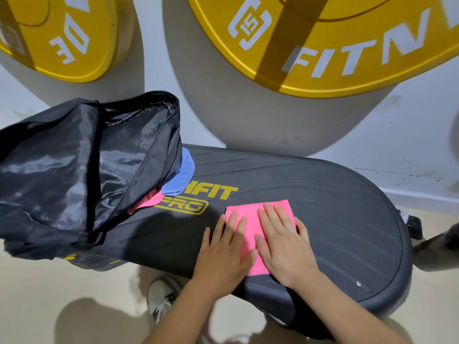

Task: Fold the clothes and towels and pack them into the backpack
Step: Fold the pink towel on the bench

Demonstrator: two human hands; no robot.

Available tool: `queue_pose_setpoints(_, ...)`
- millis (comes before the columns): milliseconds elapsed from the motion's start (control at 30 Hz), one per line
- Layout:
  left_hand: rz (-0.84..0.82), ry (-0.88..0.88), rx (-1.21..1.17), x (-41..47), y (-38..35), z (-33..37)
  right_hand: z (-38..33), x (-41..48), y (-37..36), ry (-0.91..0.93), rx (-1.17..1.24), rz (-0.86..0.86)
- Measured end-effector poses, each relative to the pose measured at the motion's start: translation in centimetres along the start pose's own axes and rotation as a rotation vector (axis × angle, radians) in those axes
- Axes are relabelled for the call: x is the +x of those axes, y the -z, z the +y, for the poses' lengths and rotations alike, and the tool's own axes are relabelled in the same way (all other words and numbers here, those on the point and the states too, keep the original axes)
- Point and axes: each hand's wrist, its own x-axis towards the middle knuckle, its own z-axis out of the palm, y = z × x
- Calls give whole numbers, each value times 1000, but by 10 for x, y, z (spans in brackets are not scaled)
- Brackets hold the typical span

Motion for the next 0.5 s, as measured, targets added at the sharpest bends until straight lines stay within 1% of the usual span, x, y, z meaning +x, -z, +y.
queue_pose_setpoints(67, -49, 10, 53, 1, 5, 0, -1, 0, 0, -11, -25, -20)
queue_pose_setpoints(100, -23, 18, 89, 1, 9, 1, -2, -1, 0, -14, -32, -28)
queue_pose_setpoints(167, 79, 29, 125, -1, 14, 5, -3, 0, 0, -24, -24, -45)
queue_pose_setpoints(233, 204, -52, 126, -5, 13, 8, -4, 0, 3, -39, -14, -58)
queue_pose_setpoints(300, 298, -203, 117, -13, 10, 12, -3, 1, 3, -40, -29, -63)
queue_pose_setpoints(367, 279, -252, 76, -23, 9, 14, -2, 1, 6, -27, -8, -97)
queue_pose_setpoints(433, 253, -246, 46, -29, 10, 12, -1, 1, 9, 6, 65, -126)
queue_pose_setpoints(500, 260, -248, 83, -32, 13, 10, 0, -2, 16, 9, 129, -144)
